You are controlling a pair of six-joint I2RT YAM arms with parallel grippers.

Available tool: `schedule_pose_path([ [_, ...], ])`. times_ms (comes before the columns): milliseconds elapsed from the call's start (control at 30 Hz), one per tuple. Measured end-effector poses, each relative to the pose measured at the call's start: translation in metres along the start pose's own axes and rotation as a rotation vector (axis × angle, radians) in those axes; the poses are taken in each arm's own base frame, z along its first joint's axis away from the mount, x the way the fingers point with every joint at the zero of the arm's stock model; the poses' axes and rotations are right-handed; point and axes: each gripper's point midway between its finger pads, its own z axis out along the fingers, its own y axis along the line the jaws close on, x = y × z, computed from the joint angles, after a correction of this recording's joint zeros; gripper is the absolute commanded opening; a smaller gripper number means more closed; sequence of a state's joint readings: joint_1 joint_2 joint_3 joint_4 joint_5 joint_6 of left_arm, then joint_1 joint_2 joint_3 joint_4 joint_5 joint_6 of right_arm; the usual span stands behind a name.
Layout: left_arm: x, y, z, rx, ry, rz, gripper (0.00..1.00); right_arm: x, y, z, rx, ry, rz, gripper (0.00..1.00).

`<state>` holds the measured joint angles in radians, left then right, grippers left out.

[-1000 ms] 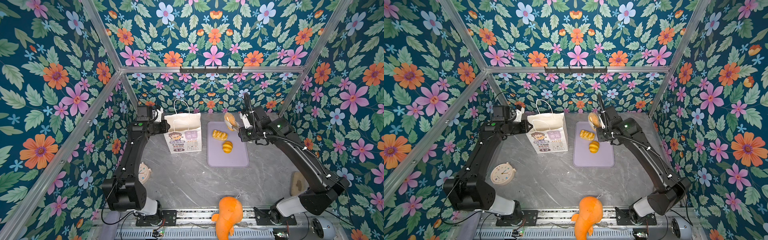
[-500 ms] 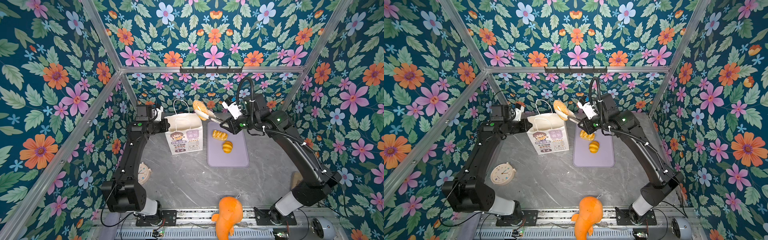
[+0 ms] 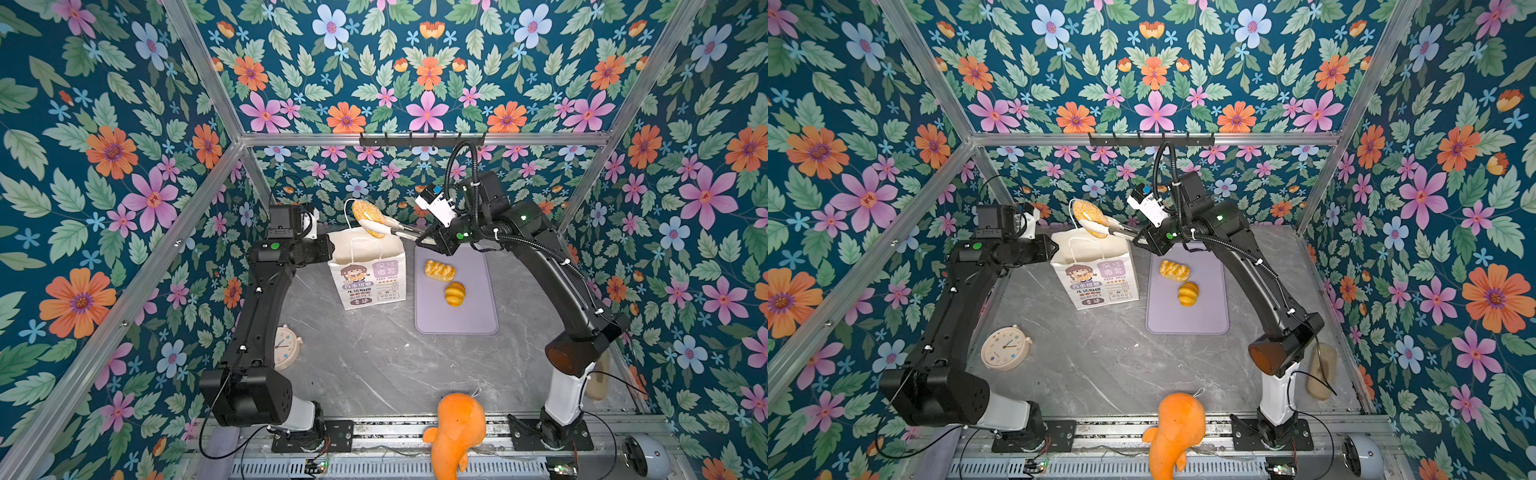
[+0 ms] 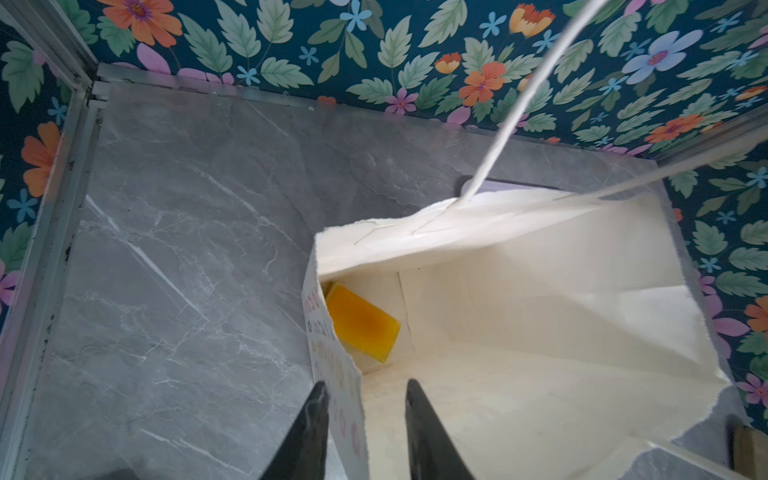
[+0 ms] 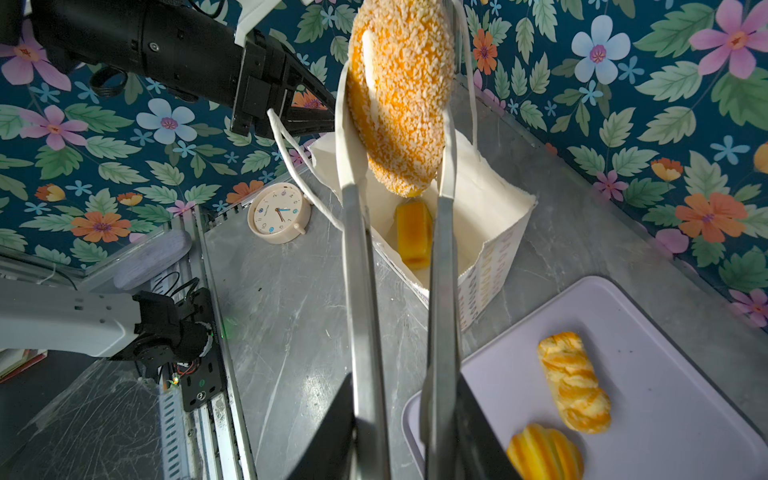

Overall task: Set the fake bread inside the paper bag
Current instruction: 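Lift the sugar-coated bun with the tongs and carry it over the bag, then lower the bun into the bag opening with the right gripper's tongs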

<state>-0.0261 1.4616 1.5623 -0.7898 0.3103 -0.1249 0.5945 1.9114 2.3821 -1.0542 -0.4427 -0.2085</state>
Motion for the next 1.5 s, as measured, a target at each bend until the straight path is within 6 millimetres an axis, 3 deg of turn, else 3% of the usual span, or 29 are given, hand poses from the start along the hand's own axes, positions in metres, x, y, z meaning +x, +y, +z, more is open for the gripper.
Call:
schedule_pose_path([
  [233,0.009,-0.006,0.008,-0.023,0.047,0.009,0.33,0.004,-0.005,0.011,-0.009,0.042,-0.035,0.31],
  [600,0.004,-0.005,0.016,-0.072,0.027,0.016,0.1,0.026,-0.01,0.026,-0.02,0.122,-0.085,0.31],
  [800,0.0,0.003,0.022,-0.109,0.023,0.019,0.0,0.027,-0.014,0.025,-0.003,0.128,-0.11,0.32],
  [1033,-0.008,-0.01,0.017,-0.092,0.006,0.062,0.0,0.025,-0.018,0.027,0.011,0.129,-0.138,0.32],
  [1500,0.001,-0.024,0.024,-0.053,0.055,0.125,0.0,0.037,-0.029,0.038,0.032,0.176,-0.217,0.32],
])
